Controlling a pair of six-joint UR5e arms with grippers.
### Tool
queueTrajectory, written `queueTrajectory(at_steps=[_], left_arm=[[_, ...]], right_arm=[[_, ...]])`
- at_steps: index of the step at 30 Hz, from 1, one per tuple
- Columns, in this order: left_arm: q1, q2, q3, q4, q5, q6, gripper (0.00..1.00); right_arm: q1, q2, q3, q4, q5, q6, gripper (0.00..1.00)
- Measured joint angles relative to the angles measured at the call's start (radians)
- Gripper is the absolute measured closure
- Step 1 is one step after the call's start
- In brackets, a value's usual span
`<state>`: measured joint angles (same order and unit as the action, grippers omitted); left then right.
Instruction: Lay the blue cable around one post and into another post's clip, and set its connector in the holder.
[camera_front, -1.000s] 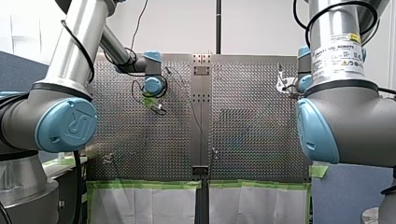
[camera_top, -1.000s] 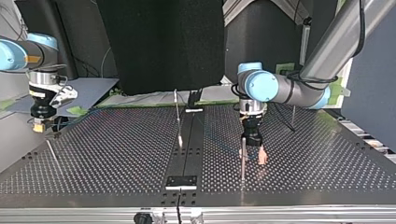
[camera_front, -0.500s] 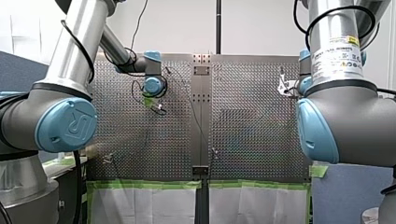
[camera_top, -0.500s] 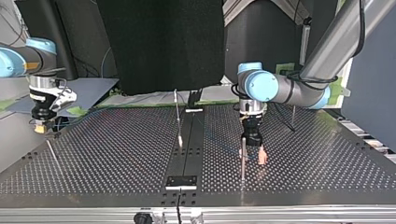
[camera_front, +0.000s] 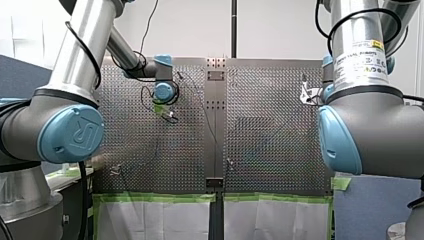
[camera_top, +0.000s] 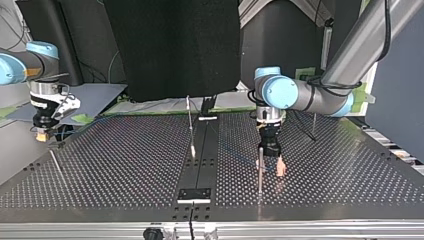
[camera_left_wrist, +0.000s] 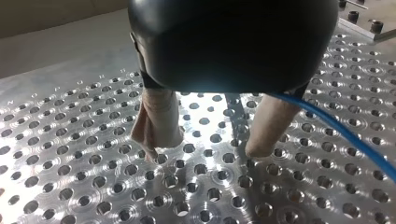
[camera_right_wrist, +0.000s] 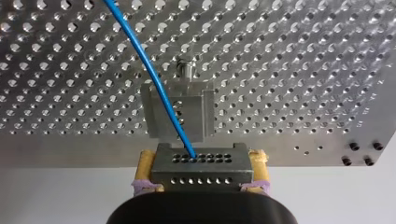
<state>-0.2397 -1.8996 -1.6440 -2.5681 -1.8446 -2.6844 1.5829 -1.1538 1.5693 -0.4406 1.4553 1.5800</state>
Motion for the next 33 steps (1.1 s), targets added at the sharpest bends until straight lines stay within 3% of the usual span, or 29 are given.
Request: queueTrajectory(at_steps=[17, 26, 33], left_arm=[[-0.017, 0.000, 0.000, -0.057, -0.020, 0.014, 0.00], [-0.019, 0.000, 0.000, -0.063, -0.026, 0.020, 0.00], [-0.019, 0.000, 0.000, -0.062, -0.023, 0.021, 0.00]], right_arm=[[-0.005, 0.020, -0.016, 0.017, -0.021, -0.010, 1.00], [-0.013, 0.024, -0.019, 0.011, -0.030, -0.009, 1.00], [-0.009, 0.043, -0.047, 0.024, -0.049, -0.016, 1.00]])
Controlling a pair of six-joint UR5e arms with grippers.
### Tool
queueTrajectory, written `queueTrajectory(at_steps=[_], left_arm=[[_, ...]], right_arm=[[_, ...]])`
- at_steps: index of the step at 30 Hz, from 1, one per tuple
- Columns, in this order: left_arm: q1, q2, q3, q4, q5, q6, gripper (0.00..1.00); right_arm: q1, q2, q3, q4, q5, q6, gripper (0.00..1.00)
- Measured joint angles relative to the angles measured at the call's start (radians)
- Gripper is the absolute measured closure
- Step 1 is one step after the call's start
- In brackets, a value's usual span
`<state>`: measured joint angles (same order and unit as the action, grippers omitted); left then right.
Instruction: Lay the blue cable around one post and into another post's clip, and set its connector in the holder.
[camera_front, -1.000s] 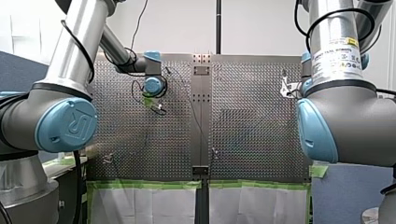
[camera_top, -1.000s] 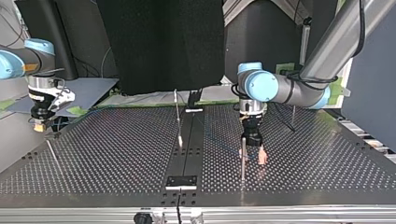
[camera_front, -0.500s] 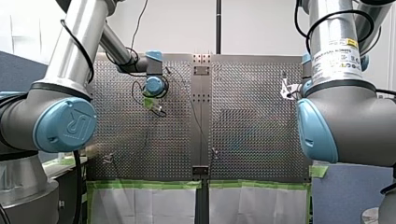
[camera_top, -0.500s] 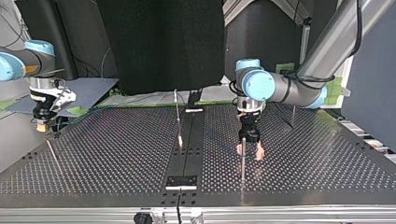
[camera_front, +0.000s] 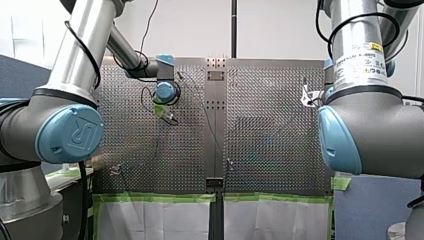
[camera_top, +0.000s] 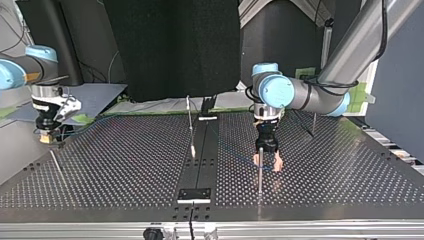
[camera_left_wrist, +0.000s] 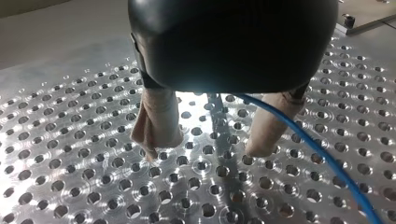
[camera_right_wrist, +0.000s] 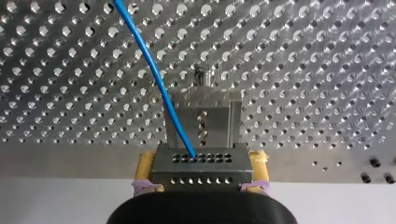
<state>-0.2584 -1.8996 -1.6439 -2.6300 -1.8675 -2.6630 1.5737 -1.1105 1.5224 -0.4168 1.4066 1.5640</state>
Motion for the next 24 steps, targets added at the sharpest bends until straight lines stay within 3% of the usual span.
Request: queueTrajectory(at_steps=[14, 24], left_arm=[[0.004, 0.000, 0.000, 0.002, 0.004, 0.000, 0.00], [0.006, 0.000, 0.000, 0.001, 0.005, 0.007, 0.00]], right_arm=[[-0.001, 0.021, -0.034, 0.009, -0.028, 0.007, 1.00], [-0.012, 0.025, -0.036, 0.012, -0.095, 0.022, 1.00]])
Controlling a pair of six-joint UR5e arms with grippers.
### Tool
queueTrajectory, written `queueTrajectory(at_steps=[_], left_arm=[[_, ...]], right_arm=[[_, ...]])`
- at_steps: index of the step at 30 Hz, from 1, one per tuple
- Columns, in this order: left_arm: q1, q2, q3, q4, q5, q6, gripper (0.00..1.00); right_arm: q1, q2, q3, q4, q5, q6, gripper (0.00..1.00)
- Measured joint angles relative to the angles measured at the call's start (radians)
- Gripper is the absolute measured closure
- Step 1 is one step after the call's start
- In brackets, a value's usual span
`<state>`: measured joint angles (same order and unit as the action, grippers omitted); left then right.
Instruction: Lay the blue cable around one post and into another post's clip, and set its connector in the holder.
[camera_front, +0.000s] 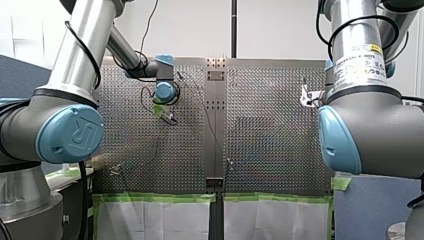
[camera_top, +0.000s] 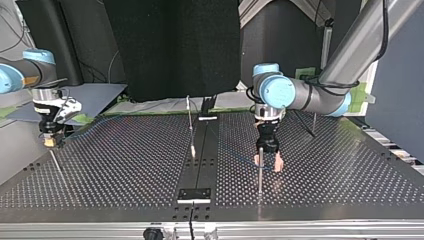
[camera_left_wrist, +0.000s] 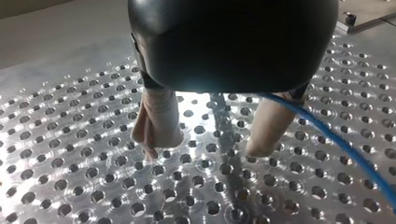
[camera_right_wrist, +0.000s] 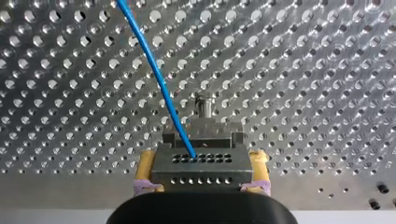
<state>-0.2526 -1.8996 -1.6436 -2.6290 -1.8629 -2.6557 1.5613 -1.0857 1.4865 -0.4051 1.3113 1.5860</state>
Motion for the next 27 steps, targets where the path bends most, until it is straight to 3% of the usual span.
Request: queueTrajectory(at_steps=[9, 19, 27], left_arm=[[0.001, 0.000, 0.000, 0.001, 0.000, 0.002, 0.00], [0.001, 0.000, 0.000, 0.002, 0.003, 0.003, 0.00], [0.001, 0.000, 0.000, 0.001, 0.004, 0.004, 0.00]], right_arm=[[-0.016, 0.001, 0.000, -0.012, -0.065, 0.012, 1.00], [-0.031, 0.008, -0.005, -0.007, -0.063, 0.014, 1.00], [-0.028, 0.018, -0.015, -0.007, -0.065, 0.013, 1.00]])
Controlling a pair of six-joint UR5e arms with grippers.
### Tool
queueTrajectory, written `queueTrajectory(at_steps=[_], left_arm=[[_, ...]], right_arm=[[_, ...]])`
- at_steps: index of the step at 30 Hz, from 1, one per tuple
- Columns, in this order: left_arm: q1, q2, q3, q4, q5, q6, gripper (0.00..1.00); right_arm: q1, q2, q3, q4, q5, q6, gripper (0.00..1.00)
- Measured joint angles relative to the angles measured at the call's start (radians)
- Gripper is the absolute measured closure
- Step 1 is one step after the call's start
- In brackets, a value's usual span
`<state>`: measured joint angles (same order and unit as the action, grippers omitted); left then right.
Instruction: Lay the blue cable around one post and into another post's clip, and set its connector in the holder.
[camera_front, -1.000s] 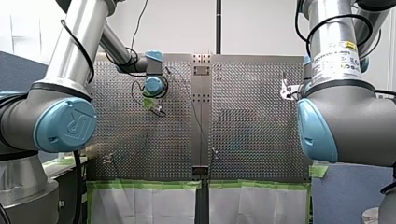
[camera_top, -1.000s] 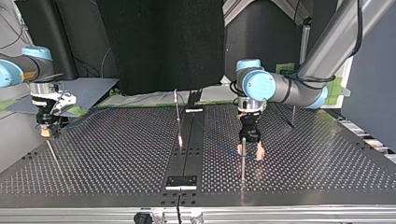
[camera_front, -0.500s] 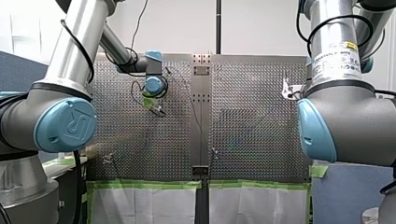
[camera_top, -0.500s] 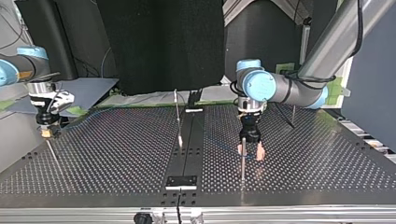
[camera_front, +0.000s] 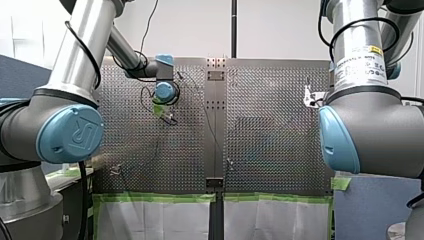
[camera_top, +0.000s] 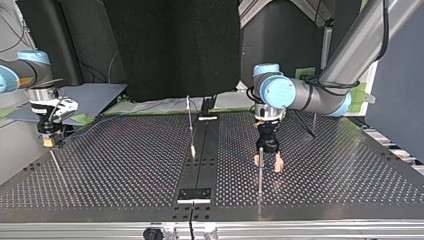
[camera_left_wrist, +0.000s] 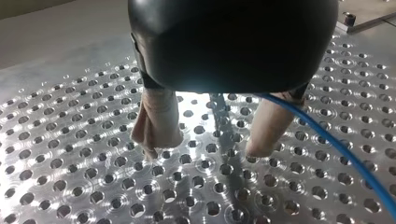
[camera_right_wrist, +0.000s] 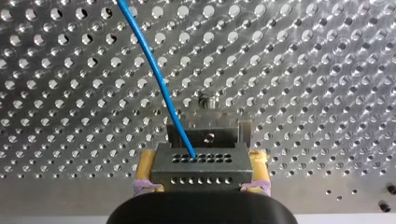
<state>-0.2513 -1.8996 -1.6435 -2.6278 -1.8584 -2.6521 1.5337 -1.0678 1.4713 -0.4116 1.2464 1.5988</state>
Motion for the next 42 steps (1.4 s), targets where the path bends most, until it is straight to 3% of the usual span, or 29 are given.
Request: queueTrajectory(at_steps=[24, 42], left_arm=[[0.004, 0.000, 0.001, 0.001, 0.005, 0.000, 0.00], [0.004, 0.000, 0.001, 0.001, 0.005, 0.000, 0.00]], right_arm=[[0.011, 0.018, -0.028, -0.006, -0.027, -0.008, 1.00], [0.012, 0.018, -0.029, -0.003, -0.028, -0.010, 1.00]])
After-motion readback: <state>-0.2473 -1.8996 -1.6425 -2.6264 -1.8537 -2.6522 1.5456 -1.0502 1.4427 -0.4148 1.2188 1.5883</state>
